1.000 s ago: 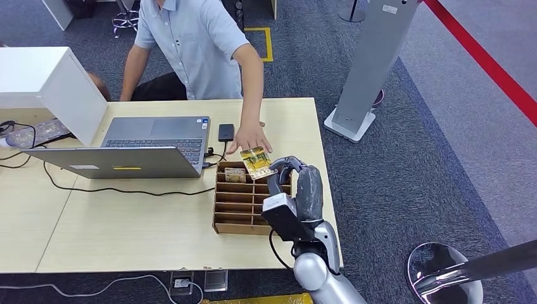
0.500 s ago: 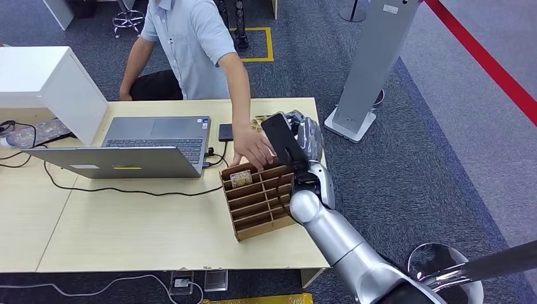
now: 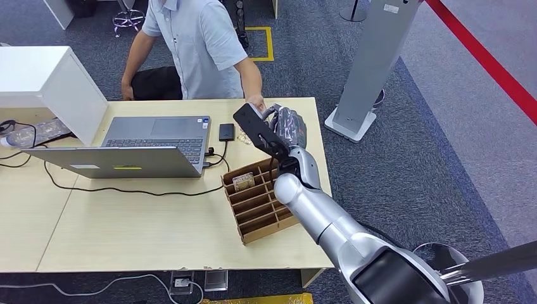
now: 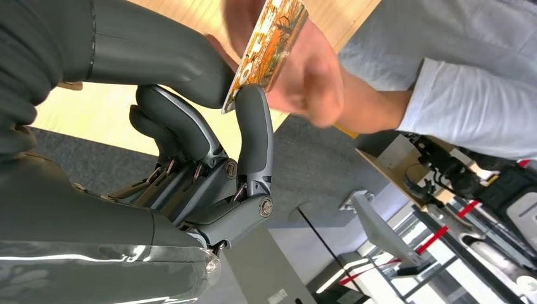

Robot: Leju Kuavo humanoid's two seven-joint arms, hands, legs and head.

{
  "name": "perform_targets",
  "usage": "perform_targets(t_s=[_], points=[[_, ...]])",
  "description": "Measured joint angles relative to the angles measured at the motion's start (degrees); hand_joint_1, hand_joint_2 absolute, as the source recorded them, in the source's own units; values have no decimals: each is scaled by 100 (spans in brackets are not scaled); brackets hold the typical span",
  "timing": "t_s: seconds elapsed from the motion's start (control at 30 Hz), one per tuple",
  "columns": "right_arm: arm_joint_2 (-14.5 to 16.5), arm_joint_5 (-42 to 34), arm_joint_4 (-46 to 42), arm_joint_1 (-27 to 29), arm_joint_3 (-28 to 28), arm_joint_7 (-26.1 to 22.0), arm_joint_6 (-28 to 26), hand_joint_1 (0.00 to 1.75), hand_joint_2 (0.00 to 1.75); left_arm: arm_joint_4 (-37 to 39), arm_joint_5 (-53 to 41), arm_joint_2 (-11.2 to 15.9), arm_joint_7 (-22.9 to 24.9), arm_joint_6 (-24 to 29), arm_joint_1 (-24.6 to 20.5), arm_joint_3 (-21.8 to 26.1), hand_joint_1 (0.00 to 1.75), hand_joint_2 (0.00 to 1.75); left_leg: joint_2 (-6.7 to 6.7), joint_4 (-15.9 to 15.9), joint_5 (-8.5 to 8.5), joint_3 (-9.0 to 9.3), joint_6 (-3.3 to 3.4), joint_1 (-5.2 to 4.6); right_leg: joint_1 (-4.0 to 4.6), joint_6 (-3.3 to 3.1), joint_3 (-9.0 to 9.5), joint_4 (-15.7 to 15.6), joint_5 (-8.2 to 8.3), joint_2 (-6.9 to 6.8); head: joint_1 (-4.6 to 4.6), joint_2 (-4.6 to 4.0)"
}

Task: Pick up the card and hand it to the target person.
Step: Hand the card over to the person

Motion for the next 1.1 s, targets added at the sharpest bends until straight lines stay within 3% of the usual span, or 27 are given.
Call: perform_targets(t_s=[0.33,0.47,0.7,0.87,0.97,1.1], points=[[69,4,419,-104,106,16,74,175,175,2,7,0,-45,-68,5,-8,0,175,-1,0,0,0,0,0,0,0,0,0,0,0,-3,1],[70,4,500,-109,118,27,88,0,175,0,5,2,-101,-182,8,-27,0,175,0,0,0,-1,0,0,0,0,-1,0,0,0,-1,1],[71,-21,610,-110,150,-70,57,0,175,15,-39,4,-159,-234,8,-109,0,175,0,0,0,2,0,0,0,0,0,0,0,1,-4,1],[65,-491,554,-61,127,-556,-55,0,175,30,66,6,-162,-185,29,-111,0,175,1,0,0,5,0,0,0,0,1,0,1,2,-4,0],[21,-895,293,97,57,-886,-96,0,175,31,169,7,-163,-167,50,-110,0,175,1,1,0,6,0,0,0,0,0,0,1,2,-4,0],[-194,-1345,-531,532,-39,-897,18,0,175,32,302,11,-163,-157,74,-108,0,175,0,1,0,6,0,0,0,0,0,-2,0,2,-4,0]])
